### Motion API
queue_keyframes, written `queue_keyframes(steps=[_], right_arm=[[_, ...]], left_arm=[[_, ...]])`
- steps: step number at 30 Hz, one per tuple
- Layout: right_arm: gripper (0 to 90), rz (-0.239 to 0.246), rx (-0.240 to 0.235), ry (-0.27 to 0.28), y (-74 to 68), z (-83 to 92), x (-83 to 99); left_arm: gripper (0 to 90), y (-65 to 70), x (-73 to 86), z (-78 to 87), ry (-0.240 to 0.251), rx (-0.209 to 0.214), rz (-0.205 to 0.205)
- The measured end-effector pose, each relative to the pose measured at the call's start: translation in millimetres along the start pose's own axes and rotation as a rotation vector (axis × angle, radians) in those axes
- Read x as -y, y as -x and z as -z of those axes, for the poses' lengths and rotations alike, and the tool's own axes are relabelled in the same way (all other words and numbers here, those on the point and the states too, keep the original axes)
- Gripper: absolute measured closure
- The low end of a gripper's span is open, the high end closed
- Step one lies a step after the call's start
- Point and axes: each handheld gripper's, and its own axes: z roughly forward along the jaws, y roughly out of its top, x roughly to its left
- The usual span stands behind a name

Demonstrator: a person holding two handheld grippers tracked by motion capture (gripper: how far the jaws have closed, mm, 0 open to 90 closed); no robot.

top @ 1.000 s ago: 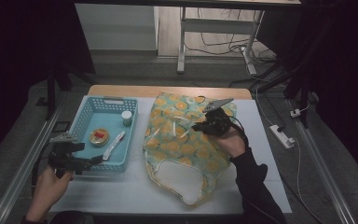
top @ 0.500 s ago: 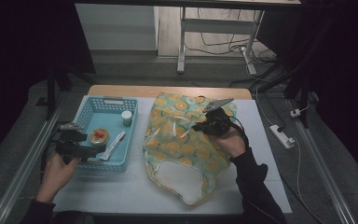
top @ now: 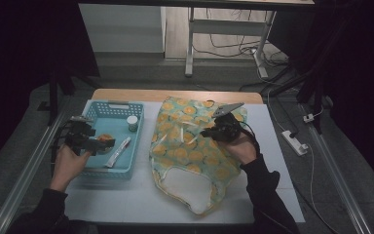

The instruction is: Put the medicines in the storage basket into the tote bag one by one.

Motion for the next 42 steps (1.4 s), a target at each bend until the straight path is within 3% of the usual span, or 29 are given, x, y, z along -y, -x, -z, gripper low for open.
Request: queue_keyframes(steps=[16,24,33,42], right_arm=[[89.3,0.006,-0.004,0.001,-0.1,0.3,-0.1],[89.3,0.007,-0.005,0.001,0.1,0.7,0.0],[89.2,0.010,-0.008,0.000,-0.3,0.9,0.0],[89.2,0.012,-0.008,-0.002,-0.1,0.3,0.4]], left_arm=[[0.0,-28.1,-13.5,-38.5,-0.090,-0.043,0.018],[0.0,-37.6,-15.5,-55.7,-0.150,-0.058,-0.005],[0.0,-40.1,-17.0,-69.4,-0.215,-0.074,-0.024],[0.3,-37.4,-15.9,-75.7,-0.323,-0.112,-0.014]])
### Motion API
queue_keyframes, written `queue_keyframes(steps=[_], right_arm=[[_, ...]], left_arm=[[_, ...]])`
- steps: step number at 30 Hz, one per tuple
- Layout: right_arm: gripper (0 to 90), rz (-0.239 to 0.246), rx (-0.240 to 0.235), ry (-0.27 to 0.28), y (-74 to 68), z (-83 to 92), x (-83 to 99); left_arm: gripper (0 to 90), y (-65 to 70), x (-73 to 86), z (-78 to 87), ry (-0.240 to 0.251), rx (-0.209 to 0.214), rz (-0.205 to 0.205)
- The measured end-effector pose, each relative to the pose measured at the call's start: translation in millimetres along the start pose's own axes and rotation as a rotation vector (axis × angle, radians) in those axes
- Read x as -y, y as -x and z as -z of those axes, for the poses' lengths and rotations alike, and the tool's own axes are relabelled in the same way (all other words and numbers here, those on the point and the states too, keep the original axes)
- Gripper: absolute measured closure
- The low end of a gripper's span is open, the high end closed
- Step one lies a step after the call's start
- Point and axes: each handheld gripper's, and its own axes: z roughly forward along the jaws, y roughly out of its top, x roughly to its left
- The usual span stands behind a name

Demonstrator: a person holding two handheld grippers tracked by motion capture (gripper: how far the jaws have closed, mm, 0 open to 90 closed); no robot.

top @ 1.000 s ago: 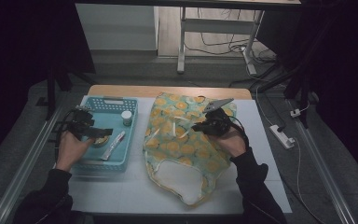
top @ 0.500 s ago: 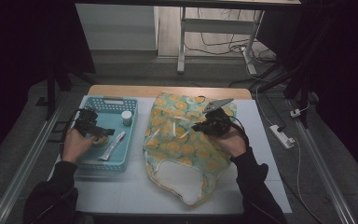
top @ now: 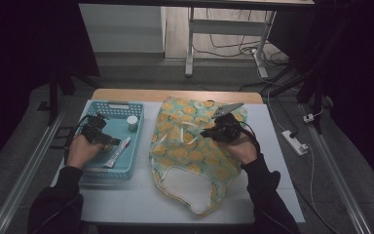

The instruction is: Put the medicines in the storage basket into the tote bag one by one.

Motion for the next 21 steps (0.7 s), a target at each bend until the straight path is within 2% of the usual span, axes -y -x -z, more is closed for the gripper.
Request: queue_keyframes(steps=[9,11,13,21], right_arm=[[89.2,0.002,-0.003,-0.002,-0.1,-0.5,0.0],[89.2,0.002,-0.003,-0.002,0.0,-0.6,0.1],[89.2,0.002,-0.002,-0.004,0.0,-1.0,0.1],[89.2,-0.003,-0.002,-0.003,0.3,-0.9,0.5]], left_arm=[[7.0,2.8,-0.1,-1.2,-0.079,-0.030,0.056],[11.2,3.1,0.8,0.0,-0.090,-0.034,0.062],[19.3,3.2,1.7,0.6,-0.104,-0.044,0.068],[20.2,3.8,0.6,1.8,-0.116,-0.048,0.096]])
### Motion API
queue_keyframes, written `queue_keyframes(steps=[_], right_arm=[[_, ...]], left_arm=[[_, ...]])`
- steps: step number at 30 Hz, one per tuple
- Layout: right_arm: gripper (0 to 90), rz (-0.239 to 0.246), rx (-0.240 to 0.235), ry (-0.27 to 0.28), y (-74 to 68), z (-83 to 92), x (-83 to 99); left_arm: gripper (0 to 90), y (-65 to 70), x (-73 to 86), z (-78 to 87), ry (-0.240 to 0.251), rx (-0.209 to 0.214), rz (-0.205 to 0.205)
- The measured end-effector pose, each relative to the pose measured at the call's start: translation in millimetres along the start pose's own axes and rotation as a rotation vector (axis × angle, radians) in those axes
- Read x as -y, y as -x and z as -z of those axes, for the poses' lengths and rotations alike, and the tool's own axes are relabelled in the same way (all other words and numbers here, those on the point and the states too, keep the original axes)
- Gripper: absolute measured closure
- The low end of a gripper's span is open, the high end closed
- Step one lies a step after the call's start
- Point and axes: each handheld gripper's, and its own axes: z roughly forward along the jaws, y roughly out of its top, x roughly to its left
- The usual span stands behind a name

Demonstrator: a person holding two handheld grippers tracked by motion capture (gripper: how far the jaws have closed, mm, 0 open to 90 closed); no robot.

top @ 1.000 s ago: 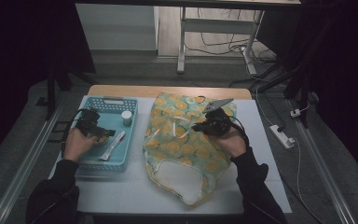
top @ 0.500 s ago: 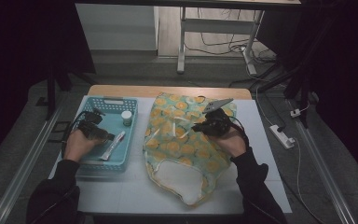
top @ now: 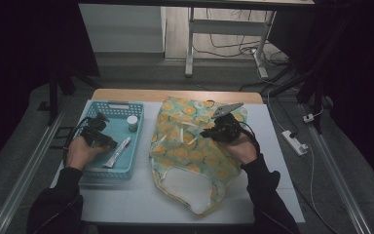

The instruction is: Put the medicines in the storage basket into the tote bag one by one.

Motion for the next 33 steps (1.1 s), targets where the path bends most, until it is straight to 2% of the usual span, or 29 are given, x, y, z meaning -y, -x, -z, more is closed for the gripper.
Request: queue_keyframes(steps=[3,21,33], right_arm=[[89.3,0.002,0.003,0.006,0.5,0.3,0.1],[89.3,0.003,0.011,0.019,0.0,2.6,-0.7],[89.3,0.000,0.017,0.032,-0.5,3.7,-1.3]], left_arm=[[20.3,-0.6,0.6,3.8,0.024,0.016,0.001],[20.3,8.0,7.9,35.9,0.223,0.088,-0.097],[20.3,30.4,14.0,62.0,0.333,0.142,-0.185]])
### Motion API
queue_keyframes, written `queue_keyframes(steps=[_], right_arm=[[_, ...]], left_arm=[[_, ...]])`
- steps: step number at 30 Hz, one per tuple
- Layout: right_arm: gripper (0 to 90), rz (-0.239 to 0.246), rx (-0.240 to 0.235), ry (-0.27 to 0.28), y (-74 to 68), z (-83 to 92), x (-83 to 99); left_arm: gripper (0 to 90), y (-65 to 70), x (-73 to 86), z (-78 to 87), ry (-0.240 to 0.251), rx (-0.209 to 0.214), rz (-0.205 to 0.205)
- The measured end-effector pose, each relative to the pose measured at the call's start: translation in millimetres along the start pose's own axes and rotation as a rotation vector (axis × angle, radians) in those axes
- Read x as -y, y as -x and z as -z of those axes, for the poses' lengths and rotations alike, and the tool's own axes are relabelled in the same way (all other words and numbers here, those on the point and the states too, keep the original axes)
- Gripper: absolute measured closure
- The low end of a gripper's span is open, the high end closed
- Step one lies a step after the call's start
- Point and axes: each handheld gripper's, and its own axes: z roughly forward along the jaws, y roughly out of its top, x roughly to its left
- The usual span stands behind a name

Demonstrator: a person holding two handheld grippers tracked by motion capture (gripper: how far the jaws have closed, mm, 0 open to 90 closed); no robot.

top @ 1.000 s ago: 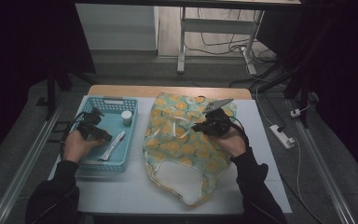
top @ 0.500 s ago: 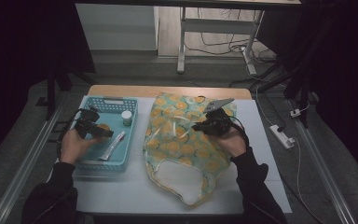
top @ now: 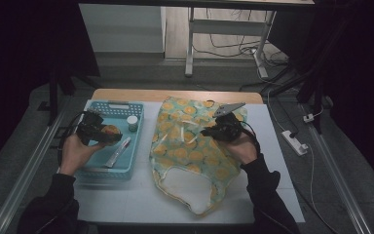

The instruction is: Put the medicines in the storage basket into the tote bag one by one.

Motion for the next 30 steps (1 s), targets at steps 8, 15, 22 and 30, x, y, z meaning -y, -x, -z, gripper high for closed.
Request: queue_keyframes(steps=[8,15,22,30], right_arm=[[89.3,0.002,0.005,0.005,-0.6,1.1,-0.7],[89.4,0.001,0.009,0.010,-0.7,1.9,-1.0],[89.3,0.005,0.012,0.015,-1.8,2.4,-1.8],[89.3,0.002,0.016,0.019,-2.0,2.7,-1.8]], left_arm=[[20.3,21.7,-6.4,7.8,0.044,0.045,-0.055],[20.3,41.5,-10.9,9.2,0.069,0.084,-0.097],[20.3,60.3,-14.5,7.2,0.087,0.125,-0.137],[20.3,84.7,-20.1,-1.1,0.083,0.182,-0.191]])
